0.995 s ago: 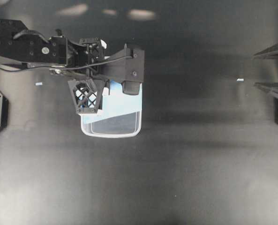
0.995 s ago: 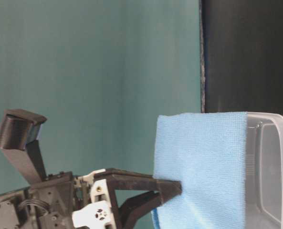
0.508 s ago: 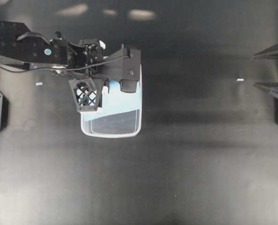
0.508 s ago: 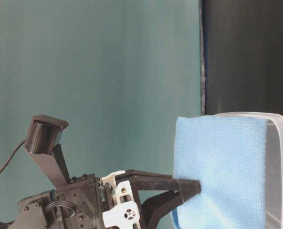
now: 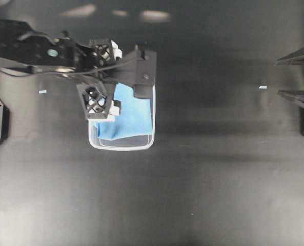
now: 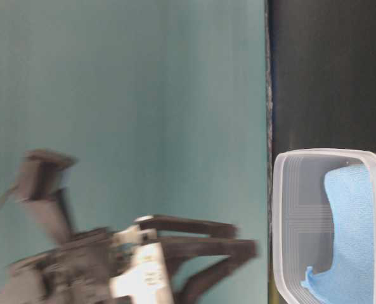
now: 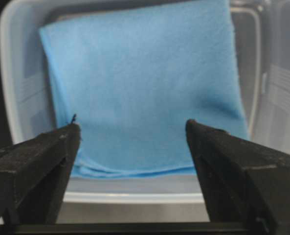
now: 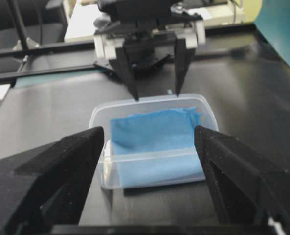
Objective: Place the blue towel into the container with the left arm.
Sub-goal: 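Lower the towel into the container and release it from the left gripper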
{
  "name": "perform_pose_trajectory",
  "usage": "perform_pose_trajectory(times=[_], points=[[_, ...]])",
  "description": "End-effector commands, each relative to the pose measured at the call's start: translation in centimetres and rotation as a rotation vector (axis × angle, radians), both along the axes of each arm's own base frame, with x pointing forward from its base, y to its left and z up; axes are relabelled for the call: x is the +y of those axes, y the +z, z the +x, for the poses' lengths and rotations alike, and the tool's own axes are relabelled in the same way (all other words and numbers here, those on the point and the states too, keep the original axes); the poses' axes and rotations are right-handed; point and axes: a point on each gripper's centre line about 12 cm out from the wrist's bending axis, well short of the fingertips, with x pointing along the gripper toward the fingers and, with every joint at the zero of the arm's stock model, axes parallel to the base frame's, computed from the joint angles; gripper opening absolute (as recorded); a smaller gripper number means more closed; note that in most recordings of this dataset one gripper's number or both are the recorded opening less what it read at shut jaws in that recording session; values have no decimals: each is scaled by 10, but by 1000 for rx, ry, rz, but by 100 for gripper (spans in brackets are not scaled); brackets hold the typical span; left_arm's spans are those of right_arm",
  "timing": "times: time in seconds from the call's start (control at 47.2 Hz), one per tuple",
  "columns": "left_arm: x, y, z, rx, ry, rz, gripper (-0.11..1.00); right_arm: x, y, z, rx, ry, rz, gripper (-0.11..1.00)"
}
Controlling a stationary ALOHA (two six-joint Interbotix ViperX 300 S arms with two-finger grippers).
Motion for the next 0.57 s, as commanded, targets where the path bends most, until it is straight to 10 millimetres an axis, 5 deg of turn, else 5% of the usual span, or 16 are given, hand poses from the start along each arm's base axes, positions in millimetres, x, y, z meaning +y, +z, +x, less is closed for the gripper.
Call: perform_pose_trajectory(times=[0.0, 0.233, 0.55], points=[[-4, 36, -4, -108, -9, 11, 83, -1, 3, 2, -8, -4, 6, 73], [-14, 73, -28, -282, -27, 14, 83, -1, 0, 2, 2, -4, 12, 73], [-27, 77, -71, -431, -59, 11, 83, -1, -1, 1, 5, -4, 11, 73]])
